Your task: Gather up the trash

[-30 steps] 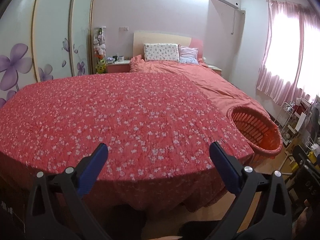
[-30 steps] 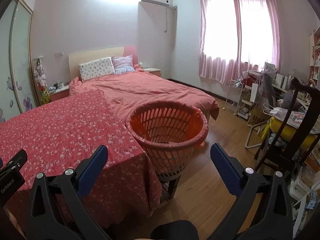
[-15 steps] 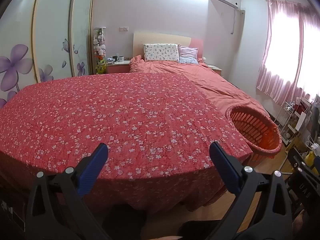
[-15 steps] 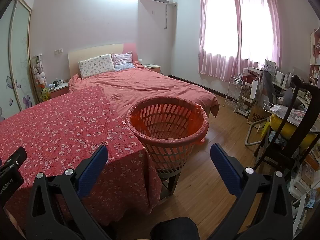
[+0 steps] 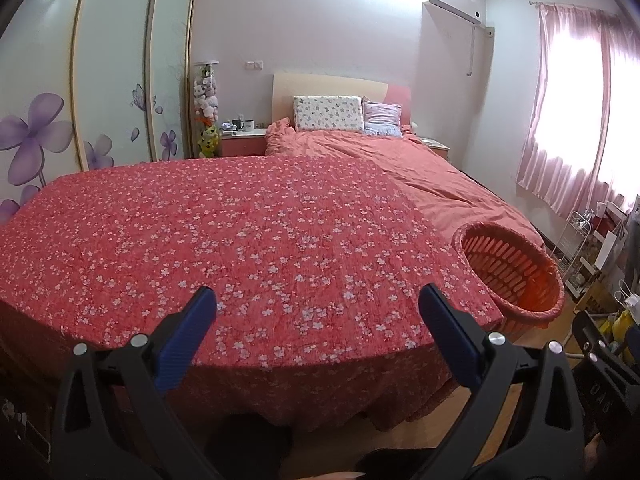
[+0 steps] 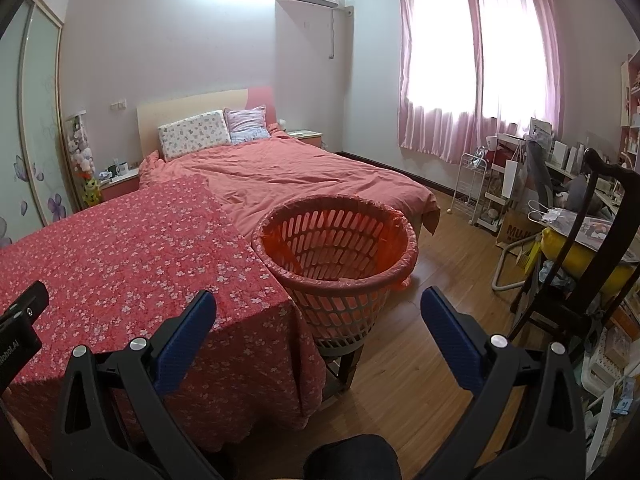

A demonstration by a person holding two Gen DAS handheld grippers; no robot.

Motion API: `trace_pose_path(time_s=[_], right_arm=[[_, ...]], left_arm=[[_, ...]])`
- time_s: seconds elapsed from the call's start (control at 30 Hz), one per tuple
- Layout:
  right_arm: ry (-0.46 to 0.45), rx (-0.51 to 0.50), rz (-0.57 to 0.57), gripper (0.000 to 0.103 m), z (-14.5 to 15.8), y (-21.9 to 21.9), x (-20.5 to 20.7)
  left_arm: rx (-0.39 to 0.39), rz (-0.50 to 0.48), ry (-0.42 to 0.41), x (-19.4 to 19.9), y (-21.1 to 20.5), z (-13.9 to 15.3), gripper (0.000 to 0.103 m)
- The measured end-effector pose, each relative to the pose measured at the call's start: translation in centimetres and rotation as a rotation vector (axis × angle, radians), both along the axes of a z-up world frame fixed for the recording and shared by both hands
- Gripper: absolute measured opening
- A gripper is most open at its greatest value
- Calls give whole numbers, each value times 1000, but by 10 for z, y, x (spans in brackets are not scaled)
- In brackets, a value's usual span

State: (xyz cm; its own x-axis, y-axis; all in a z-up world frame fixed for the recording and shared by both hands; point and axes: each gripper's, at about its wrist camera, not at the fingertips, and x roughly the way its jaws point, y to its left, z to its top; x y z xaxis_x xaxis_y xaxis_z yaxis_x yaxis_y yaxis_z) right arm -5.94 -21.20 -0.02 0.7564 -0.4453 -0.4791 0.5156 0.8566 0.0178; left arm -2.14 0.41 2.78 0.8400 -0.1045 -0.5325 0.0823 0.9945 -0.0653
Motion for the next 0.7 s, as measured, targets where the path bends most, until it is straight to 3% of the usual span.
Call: trace_pose_path(time_s=[0.7], right_arm=[[3, 24, 2, 101, -2, -2, 1]], left_arm=[[16, 24, 5, 1, 0, 0, 99]])
